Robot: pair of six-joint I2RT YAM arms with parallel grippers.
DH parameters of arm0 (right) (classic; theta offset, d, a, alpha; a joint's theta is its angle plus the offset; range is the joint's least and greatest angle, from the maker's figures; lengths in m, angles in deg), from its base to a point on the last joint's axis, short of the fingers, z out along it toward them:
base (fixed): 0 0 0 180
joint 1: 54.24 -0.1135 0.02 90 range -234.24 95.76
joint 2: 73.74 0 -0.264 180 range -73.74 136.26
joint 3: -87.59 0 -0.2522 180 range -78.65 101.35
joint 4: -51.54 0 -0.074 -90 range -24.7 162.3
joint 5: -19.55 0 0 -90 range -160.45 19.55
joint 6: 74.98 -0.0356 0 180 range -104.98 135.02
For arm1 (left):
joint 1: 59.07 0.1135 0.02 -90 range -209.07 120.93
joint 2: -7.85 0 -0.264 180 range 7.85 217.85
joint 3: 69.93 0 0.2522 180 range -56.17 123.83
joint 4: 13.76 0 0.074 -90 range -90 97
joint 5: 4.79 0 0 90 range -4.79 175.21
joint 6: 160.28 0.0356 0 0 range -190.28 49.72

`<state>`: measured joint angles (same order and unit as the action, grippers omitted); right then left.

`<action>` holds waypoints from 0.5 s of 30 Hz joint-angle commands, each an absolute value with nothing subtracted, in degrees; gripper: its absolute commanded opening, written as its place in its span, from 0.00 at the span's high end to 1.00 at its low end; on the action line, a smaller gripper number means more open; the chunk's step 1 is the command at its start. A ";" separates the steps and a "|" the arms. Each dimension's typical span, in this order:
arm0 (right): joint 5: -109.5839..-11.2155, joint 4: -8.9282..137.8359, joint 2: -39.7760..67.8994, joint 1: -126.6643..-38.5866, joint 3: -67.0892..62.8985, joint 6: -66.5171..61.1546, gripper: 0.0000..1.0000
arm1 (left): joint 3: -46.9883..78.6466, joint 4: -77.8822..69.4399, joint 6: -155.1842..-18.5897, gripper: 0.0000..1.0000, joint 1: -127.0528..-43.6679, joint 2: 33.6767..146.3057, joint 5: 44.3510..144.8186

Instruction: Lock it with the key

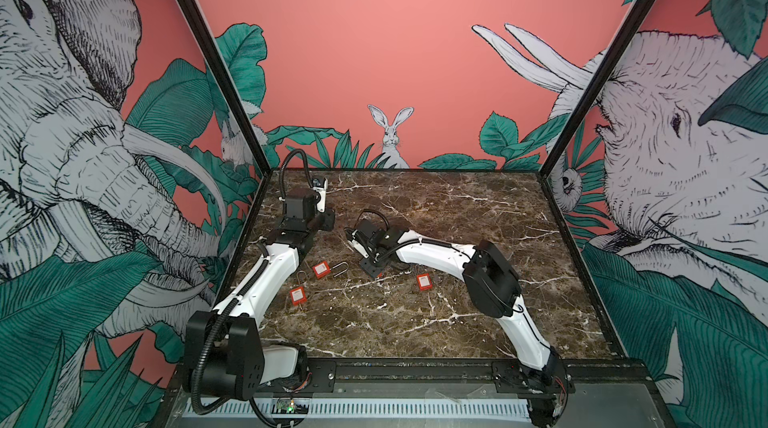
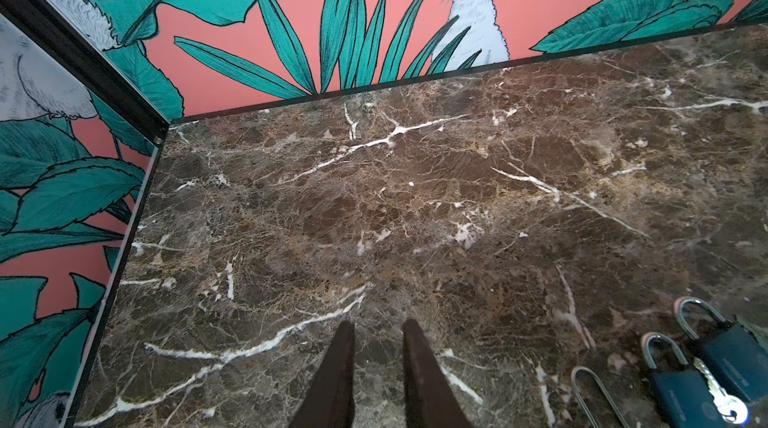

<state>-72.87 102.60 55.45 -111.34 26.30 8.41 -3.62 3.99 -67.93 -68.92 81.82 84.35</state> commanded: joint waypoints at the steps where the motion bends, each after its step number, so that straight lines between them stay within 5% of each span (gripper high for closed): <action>1: -75.58 102.94 55.16 -111.90 26.12 9.09 0.41 | -4.06 4.59 -69.14 0.77 -68.83 80.86 84.95; 15: -78.46 100.37 49.39 -112.13 16.22 9.83 0.42 | -3.26 4.57 -69.63 0.77 -68.76 82.20 86.52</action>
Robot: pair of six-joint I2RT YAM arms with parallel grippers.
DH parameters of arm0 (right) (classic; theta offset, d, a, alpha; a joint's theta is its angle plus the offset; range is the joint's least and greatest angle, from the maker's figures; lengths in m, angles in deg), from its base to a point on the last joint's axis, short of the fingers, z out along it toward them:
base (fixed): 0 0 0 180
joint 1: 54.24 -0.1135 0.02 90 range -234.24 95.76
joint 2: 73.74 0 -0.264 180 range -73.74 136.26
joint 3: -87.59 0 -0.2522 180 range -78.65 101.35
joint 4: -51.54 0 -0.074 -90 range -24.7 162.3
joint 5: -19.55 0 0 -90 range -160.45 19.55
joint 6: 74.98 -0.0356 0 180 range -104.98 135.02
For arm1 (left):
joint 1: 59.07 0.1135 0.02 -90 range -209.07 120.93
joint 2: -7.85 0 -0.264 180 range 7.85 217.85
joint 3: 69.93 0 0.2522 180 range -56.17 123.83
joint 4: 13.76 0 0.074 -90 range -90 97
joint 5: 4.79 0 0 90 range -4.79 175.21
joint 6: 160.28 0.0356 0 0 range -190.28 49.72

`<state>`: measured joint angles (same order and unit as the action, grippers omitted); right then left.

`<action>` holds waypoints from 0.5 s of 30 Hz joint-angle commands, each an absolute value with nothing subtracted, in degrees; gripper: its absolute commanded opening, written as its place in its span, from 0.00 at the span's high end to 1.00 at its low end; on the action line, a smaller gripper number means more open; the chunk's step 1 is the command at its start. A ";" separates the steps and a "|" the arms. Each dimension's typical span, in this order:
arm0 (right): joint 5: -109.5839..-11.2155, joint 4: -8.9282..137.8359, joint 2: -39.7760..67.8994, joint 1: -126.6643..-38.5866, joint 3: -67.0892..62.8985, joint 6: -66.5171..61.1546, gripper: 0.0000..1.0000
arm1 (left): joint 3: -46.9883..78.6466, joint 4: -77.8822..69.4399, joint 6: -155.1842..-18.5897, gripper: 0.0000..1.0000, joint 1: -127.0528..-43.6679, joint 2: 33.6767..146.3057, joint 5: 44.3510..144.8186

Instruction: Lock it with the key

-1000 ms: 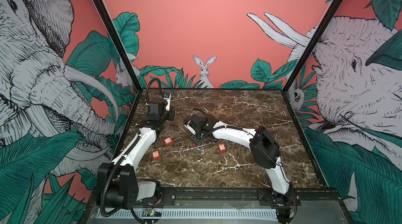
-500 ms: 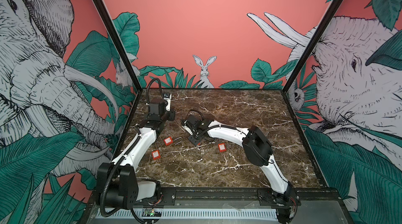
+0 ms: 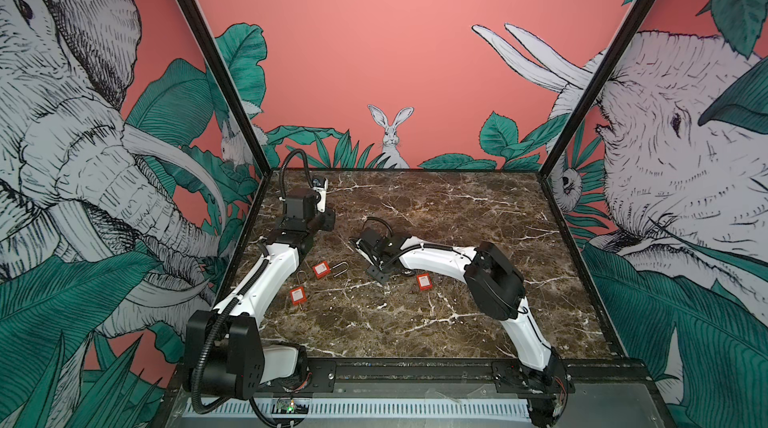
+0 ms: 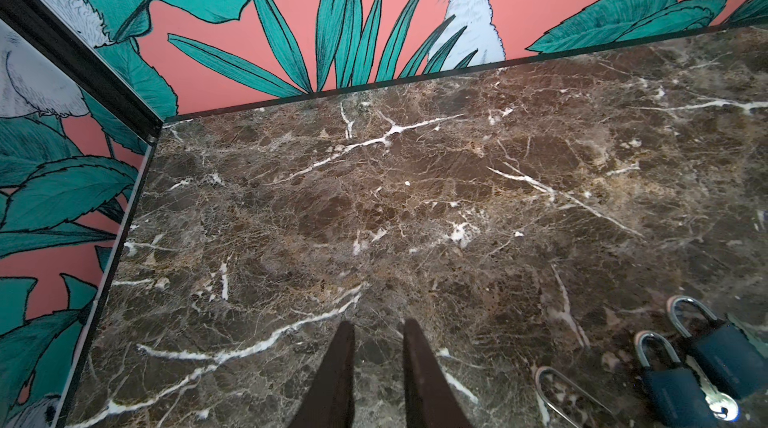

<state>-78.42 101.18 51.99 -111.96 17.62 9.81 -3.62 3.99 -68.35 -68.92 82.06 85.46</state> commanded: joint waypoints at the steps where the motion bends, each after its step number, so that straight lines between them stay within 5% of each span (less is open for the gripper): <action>1: -77.53 99.97 49.39 -111.99 16.18 9.88 0.43 | -3.17 4.59 -69.74 0.77 -68.83 82.35 86.61; 15: -70.43 101.15 51.82 -110.17 18.48 8.60 0.56 | -2.31 4.79 -66.72 0.77 -68.83 82.59 90.52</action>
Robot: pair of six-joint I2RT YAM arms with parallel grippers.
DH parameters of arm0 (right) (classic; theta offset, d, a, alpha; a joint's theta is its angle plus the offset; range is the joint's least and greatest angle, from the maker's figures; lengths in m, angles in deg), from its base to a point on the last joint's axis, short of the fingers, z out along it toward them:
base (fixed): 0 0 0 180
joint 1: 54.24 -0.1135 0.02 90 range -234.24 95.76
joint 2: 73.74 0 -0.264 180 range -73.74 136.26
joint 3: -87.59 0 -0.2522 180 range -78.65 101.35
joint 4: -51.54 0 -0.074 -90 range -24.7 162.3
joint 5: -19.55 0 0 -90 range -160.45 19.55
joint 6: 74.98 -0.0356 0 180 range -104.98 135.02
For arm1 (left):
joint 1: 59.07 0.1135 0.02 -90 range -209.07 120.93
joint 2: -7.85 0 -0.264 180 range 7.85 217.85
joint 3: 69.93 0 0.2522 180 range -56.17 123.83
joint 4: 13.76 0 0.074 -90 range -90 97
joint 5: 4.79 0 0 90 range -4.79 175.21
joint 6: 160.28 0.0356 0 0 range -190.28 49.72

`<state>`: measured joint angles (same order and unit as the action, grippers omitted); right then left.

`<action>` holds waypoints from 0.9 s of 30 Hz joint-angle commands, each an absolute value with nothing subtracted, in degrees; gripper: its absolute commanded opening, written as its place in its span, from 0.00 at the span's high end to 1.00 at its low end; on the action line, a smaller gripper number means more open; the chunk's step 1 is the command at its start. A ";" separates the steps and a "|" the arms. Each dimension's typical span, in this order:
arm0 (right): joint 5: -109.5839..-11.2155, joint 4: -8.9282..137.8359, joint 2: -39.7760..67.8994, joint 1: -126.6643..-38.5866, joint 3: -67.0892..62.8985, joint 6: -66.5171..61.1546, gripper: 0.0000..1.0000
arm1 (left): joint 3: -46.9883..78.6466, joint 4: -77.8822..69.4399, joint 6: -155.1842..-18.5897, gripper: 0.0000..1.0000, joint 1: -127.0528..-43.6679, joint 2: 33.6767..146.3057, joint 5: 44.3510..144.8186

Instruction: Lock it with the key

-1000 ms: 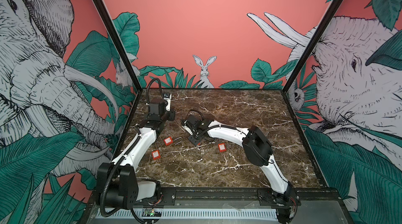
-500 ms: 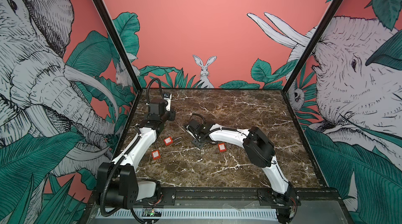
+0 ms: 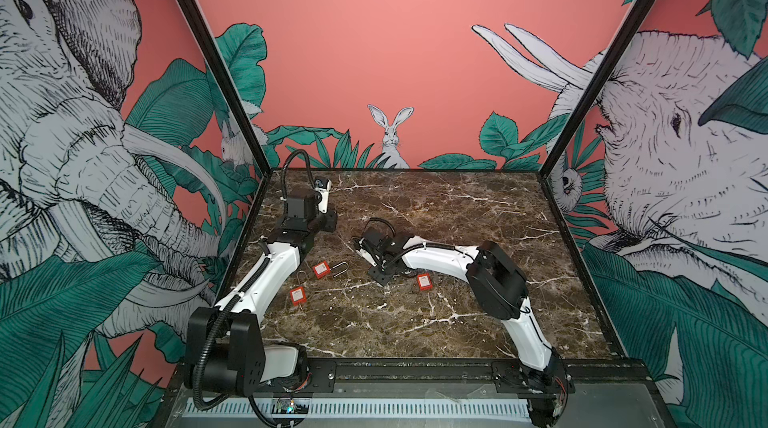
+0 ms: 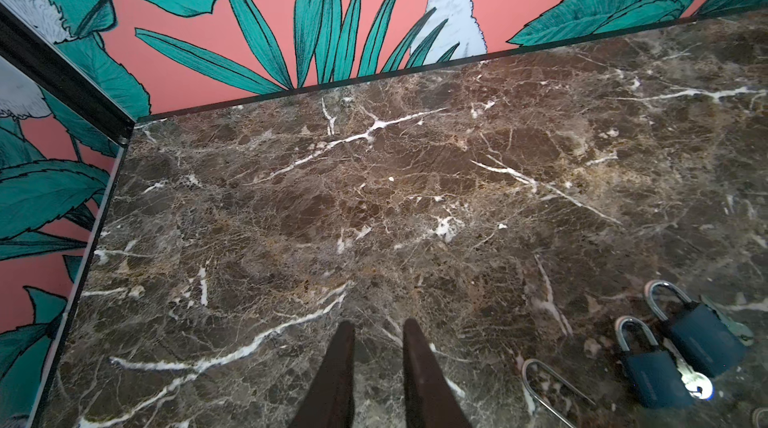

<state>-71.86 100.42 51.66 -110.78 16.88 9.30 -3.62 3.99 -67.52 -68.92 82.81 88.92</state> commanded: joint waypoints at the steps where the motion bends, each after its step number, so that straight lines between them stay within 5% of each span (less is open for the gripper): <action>1: -70.45 101.12 51.84 -110.15 18.57 8.60 0.57 | -2.22 4.74 -66.62 0.77 -68.83 82.64 90.98; 9: -70.61 101.61 52.91 -109.81 20.14 8.86 0.61 | -2.12 4.39 -65.25 0.77 -68.83 83.35 94.69; 18: -70.06 102.61 54.60 -109.49 22.45 7.90 0.50 | -2.38 4.38 -65.05 0.77 -68.81 83.60 96.02; 27: -69.96 105.78 57.13 -109.36 25.94 7.72 0.54 | -2.60 4.38 -65.04 0.77 -68.82 83.74 96.38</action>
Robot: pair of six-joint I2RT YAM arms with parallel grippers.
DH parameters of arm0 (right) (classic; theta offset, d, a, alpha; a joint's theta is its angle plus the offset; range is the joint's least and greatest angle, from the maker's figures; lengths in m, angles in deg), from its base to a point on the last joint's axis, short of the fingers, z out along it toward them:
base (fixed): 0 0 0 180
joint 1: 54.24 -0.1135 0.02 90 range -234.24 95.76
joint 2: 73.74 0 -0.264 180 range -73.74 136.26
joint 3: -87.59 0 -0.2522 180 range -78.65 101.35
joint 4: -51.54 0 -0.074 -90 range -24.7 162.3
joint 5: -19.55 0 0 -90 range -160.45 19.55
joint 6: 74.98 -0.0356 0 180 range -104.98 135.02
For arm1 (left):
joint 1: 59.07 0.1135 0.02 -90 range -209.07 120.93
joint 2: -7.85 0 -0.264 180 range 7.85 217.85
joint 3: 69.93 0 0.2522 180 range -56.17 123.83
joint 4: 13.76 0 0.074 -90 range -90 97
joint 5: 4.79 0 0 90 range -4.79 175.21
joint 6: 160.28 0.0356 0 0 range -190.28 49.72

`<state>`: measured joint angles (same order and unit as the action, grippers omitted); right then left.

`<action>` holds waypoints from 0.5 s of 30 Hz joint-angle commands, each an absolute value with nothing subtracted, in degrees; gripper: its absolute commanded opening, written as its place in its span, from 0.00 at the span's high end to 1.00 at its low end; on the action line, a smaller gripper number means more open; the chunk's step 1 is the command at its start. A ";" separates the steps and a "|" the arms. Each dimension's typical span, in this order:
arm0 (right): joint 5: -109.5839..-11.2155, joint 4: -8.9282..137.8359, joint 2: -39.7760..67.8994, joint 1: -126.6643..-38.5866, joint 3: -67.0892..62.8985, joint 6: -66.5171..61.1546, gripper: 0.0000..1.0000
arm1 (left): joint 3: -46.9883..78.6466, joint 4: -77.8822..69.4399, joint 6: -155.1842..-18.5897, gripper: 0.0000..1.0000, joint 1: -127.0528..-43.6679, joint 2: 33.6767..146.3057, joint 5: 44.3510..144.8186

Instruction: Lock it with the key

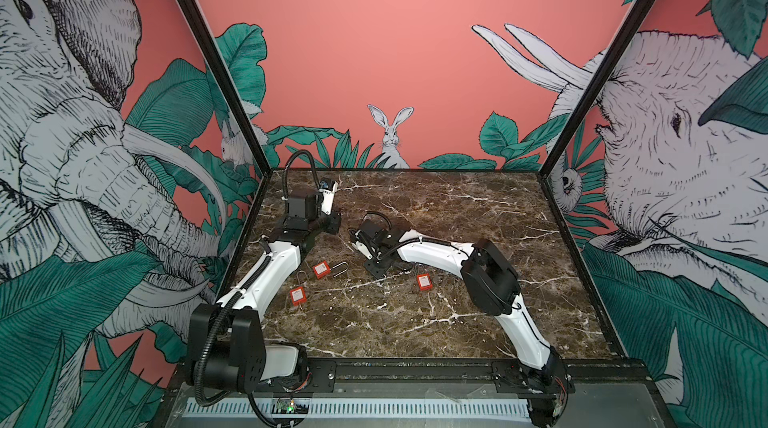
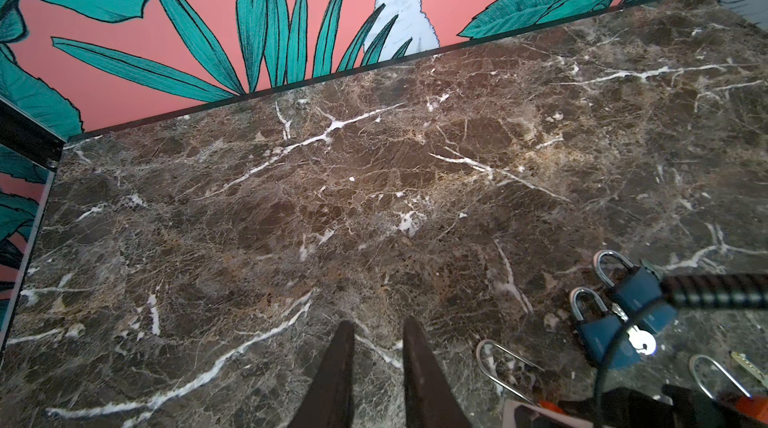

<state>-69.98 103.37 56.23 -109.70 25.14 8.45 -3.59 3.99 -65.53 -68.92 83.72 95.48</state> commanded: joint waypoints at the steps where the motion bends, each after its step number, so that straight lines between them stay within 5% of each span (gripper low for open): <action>1: -70.43 106.01 56.96 -109.35 25.78 7.72 0.54 | -2.59 4.39 -64.93 0.77 -68.76 83.75 96.35; 15: -69.46 102.36 52.72 -109.37 21.48 11.11 0.73 | -2.65 4.00 -63.89 0.77 -68.83 83.90 97.43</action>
